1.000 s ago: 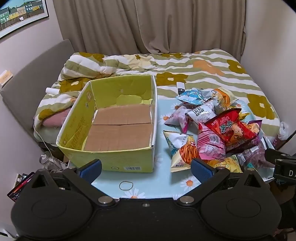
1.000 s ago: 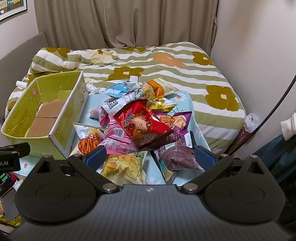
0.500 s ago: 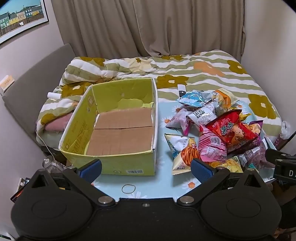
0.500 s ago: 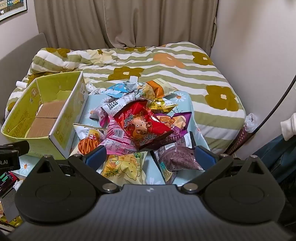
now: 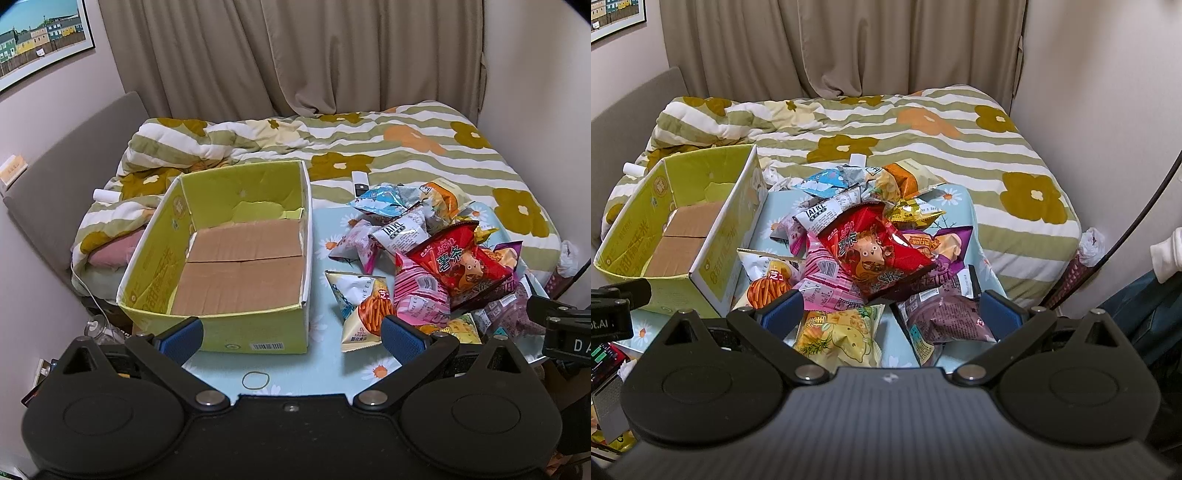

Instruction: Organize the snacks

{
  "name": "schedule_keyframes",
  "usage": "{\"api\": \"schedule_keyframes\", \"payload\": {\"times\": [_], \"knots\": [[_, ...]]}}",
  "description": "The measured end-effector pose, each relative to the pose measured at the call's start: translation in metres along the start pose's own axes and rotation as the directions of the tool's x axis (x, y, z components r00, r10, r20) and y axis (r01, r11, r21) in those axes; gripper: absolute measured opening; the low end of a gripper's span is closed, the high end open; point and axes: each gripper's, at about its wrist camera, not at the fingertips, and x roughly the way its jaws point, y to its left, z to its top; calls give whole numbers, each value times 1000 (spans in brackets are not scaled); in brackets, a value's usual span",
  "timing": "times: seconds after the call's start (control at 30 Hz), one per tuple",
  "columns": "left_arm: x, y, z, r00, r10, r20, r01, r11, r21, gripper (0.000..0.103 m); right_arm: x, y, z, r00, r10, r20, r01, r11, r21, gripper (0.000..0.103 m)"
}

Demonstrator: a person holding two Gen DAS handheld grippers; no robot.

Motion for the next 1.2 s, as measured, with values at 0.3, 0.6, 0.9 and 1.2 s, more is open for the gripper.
{"api": "schedule_keyframes", "payload": {"times": [0.3,0.6,0.9,1.2], "knots": [[-1,-1,0,1000,1,3,-1,1000,2,103,0,-1,-3,1000,0,1,0,1000,1,103],[-1,-2,-1,1000,-3,3,3,1000,6,103,-2,-2,0,1000,-4,-1,4,1000,5,103],[-1,-4,-2,1000,-6,1,6,1000,7,103,-2,-4,-2,1000,-5,0,5,1000,7,103],[-1,-5,-2,1000,-6,0,6,1000,8,103,-1,-4,-2,1000,-4,0,4,1000,8,103]]}}
